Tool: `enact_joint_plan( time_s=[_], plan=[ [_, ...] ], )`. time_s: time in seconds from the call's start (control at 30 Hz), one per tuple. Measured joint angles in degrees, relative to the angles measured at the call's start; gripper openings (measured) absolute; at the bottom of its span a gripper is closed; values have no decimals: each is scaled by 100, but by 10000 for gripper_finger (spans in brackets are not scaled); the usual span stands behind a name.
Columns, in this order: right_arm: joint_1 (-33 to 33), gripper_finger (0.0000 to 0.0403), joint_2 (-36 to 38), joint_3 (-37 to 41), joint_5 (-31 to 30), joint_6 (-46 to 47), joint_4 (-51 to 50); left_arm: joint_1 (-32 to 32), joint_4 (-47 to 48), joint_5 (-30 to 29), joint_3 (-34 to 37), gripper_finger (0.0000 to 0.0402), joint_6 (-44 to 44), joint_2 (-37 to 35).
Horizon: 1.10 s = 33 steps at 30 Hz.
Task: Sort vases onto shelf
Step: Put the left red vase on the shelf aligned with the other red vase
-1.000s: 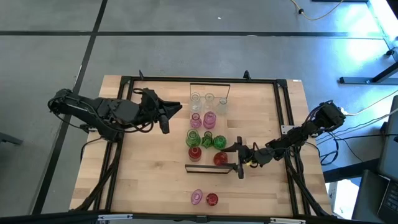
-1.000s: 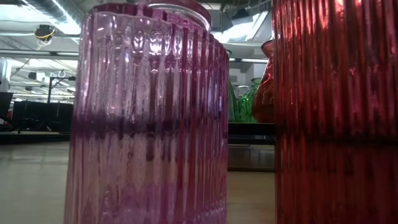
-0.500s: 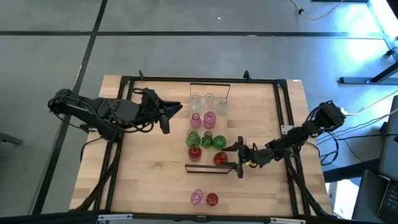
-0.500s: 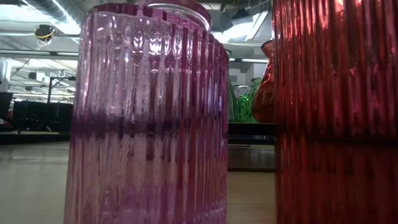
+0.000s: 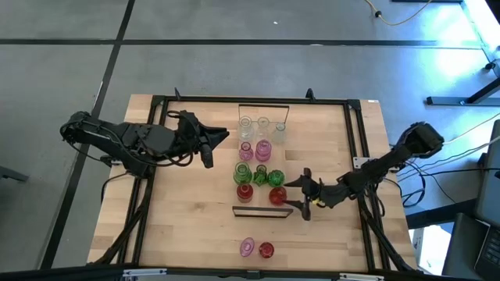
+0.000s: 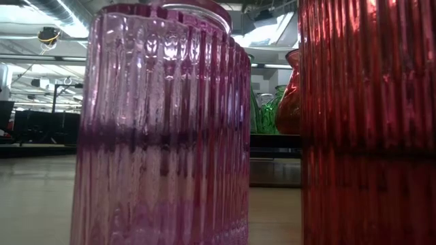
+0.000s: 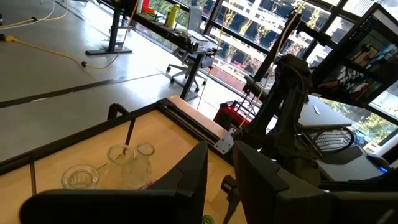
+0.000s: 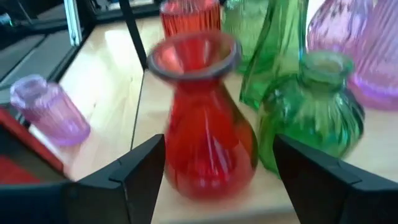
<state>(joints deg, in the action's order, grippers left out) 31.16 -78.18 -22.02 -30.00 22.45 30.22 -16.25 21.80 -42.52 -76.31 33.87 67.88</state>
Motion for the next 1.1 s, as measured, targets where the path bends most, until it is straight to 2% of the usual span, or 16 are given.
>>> enact_joint_plan(
  time_s=[0.1, 0.27, 0.5, 0.6, 0.73, 0.97, 1.1],
  plan=[
    [0, 280, 168, 0, 165, 195, -490, 0, 0, 0, 0, 72, 0, 0],
    [0, 280, 353, 0, 580, 437, -701, 0, 0, 0, 0, 72, -6, 0],
    [2, 280, 412, 2, 672, 1038, -1618, 0, 1, 0, 0, 72, -9, 0],
    [0, 266, 412, 2, 713, 1210, -1792, -4, 2, 0, 0, 73, -9, 0],
    [0, 204, 529, -30, 714, 1249, -1893, -4, 1, 0, 0, 72, -9, 0],
    [-4, 21, 991, -175, 786, 984, -2495, -2, 95, 0, 0, 73, -9, 0],
    [-7, 18, 969, -177, 865, 937, -2537, -2, 188, 0, 1, 73, -9, 0]
  ],
)
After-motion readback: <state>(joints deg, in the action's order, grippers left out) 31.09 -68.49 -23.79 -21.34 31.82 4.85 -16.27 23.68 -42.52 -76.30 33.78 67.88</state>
